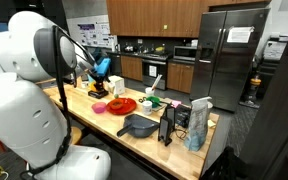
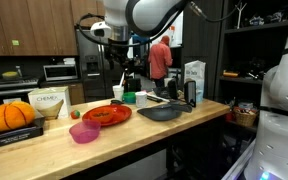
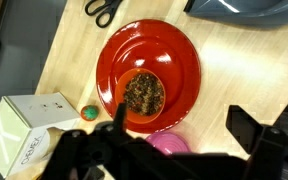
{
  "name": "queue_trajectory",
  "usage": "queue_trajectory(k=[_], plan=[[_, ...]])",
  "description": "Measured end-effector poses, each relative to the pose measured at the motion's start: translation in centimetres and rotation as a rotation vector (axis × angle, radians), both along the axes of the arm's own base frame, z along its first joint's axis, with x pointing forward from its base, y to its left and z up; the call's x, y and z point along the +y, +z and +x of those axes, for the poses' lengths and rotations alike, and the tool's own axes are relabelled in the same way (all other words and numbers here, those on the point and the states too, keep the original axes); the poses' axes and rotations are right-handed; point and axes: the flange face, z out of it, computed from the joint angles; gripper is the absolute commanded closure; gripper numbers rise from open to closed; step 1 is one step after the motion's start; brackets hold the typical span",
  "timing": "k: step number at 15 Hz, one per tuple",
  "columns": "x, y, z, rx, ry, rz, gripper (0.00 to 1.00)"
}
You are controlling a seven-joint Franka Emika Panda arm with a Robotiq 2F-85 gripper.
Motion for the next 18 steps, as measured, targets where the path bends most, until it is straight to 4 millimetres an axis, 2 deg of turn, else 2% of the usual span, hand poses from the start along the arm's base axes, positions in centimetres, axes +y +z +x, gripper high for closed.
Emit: queue_trajectory(k=[18], plan=[[-0.81, -0.58, 0.12, 0.022, -0.027, -0.030, 0.00]])
